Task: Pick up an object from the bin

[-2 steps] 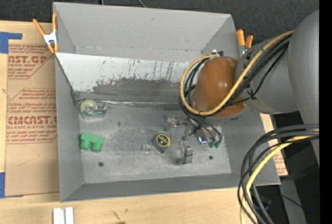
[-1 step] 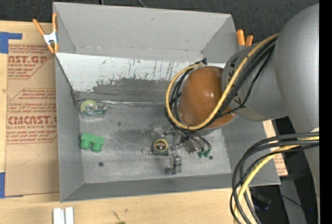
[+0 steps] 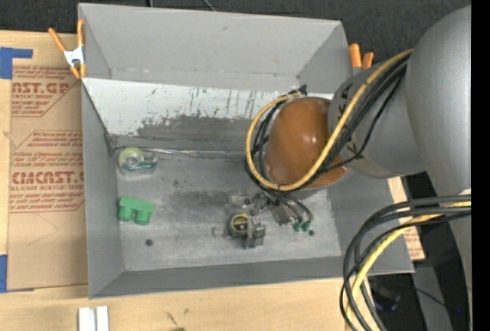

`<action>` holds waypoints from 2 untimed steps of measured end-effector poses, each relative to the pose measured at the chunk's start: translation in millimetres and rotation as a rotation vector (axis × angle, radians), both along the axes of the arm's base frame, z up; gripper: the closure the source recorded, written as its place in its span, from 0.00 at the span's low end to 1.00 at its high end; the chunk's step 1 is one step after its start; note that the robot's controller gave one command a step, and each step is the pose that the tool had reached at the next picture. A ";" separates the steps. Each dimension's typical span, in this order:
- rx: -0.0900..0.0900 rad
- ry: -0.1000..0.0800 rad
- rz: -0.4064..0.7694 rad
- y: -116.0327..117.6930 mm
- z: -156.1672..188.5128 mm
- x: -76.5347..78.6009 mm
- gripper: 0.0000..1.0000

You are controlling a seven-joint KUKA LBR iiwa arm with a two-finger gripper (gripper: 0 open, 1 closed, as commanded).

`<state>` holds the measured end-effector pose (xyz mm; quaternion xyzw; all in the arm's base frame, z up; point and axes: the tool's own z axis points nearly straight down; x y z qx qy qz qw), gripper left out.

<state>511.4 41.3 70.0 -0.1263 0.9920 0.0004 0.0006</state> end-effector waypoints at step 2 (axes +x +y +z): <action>0.000 -0.009 -0.025 -10.6 94.7 45.0 1.00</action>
Offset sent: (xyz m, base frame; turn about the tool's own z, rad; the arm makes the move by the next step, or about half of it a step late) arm 0.0415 -0.0066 0.0000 0.0717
